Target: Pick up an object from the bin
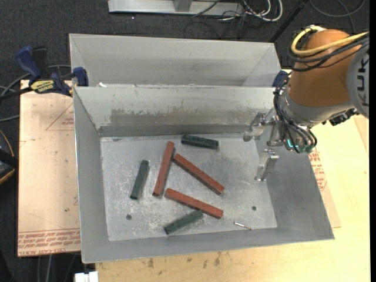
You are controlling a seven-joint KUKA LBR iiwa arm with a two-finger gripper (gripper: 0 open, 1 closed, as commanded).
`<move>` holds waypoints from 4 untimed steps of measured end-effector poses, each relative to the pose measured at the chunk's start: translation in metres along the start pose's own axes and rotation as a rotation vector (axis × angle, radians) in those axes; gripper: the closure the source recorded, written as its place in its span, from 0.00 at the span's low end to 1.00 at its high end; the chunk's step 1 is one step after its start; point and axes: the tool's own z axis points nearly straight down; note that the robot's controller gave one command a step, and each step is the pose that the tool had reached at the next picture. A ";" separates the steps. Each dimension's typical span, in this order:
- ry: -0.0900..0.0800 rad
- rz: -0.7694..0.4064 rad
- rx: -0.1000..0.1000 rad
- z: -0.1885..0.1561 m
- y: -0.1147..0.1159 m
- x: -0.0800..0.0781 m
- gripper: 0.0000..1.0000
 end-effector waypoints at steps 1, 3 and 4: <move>-0.008 -0.002 0.001 -0.005 0.000 -0.002 0.00; -0.011 -0.047 0.001 0.114 0.026 0.013 0.00; -0.028 -0.104 0.001 0.131 0.085 0.016 1.00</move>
Offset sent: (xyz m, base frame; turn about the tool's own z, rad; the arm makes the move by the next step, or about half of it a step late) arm -0.0325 0.0341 -0.1057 -0.0549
